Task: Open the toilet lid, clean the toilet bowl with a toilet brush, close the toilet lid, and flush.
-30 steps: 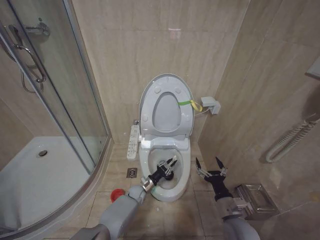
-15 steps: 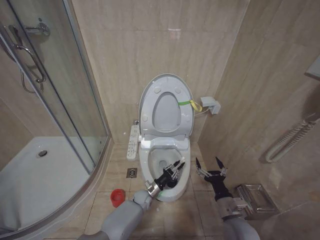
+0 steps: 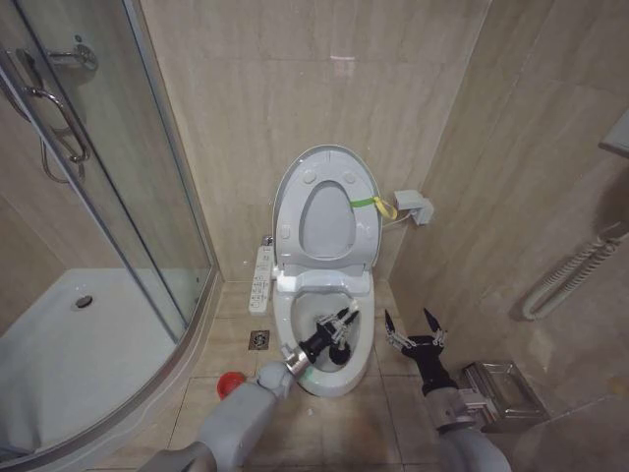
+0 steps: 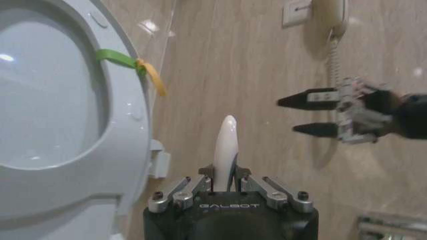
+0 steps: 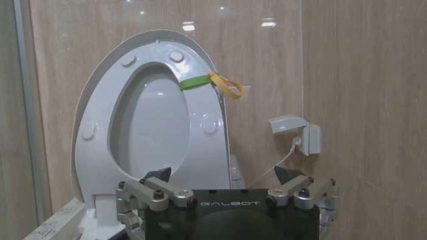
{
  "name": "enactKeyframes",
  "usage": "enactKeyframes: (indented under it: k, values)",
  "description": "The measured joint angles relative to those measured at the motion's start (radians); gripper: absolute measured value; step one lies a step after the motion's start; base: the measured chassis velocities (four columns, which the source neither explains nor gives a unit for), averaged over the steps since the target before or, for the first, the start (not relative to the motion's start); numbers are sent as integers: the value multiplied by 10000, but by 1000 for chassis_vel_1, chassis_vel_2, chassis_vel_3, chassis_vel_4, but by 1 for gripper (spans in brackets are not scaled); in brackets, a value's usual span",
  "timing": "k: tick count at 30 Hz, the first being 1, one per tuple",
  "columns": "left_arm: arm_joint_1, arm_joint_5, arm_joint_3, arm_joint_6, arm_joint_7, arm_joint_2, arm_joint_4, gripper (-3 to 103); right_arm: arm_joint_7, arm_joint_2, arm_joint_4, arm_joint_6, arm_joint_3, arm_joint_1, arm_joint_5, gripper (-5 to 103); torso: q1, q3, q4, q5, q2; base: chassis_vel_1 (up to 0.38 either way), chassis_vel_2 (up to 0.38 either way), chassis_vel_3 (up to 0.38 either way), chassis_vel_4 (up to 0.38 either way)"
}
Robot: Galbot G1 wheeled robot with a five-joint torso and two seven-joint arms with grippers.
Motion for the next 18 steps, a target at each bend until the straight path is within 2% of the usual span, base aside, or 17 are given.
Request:
enactKeyframes:
  k: [3,7,10,13,18]
  values:
    - [42,67,49,-5,2,-60,108,19,0,0,-1,0,-1,0,0,100,0,0,1,0,0,0,0,0,0]
    - [-308,1020,-426,-18,-97,-139,1443,20,0,0,-1,0,0,0,0,100,0,-1,-2,-2,0,0,0,0,0]
    - [-475,1069,-644,-3,-18,-58,1811,20,0,0,0,0,0,0,0,100,0,0,2,2,-2,0,0,0,0]
    - [-517,1064,-740,3,78,47,1746,20,0,-1,0,0,0,0,0,100,1,1,3,0,-2,0,0,0,0]
    - [-316,572,-502,3,190,208,827,20,0,0,0,0,0,0,0,100,1,0,-1,-1,-2,0,0,0,0]
